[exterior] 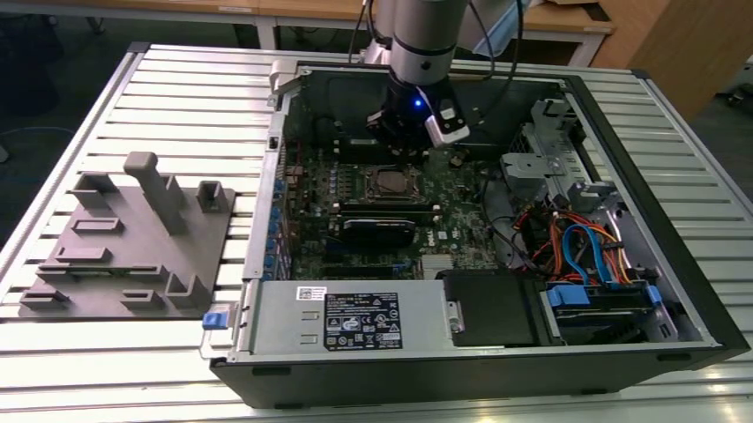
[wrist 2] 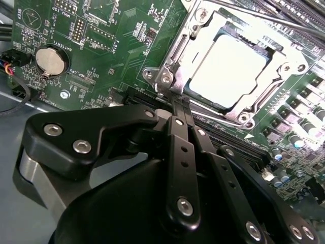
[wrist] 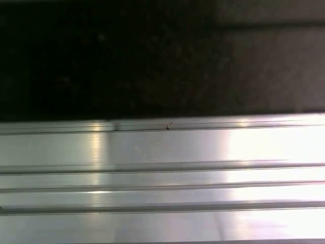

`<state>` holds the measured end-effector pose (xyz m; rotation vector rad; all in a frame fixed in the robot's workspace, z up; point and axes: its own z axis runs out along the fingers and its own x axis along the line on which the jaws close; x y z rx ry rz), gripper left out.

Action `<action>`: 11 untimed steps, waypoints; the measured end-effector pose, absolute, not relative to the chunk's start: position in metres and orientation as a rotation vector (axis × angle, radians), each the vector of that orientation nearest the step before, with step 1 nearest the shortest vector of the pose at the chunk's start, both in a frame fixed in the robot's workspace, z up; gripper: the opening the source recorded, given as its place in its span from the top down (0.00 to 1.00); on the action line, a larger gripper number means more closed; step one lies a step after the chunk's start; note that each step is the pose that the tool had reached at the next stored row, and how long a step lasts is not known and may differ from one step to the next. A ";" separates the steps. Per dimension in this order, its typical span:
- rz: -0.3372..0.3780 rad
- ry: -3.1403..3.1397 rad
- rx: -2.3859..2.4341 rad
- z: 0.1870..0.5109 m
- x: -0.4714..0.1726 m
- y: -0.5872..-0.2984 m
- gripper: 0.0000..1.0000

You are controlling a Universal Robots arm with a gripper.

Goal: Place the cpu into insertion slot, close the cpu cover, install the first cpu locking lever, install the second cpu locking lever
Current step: 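Install the first cpu locking lever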

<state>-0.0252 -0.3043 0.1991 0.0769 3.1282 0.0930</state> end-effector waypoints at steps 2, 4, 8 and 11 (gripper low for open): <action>0.093 3.128 0.077 0.200 -0.025 -0.304 0.89; 0.093 3.128 0.077 0.200 -0.025 -0.304 0.89; 0.088 3.128 0.077 0.199 -0.025 -0.304 0.89; 0.081 3.129 0.077 0.199 -0.025 -0.304 0.89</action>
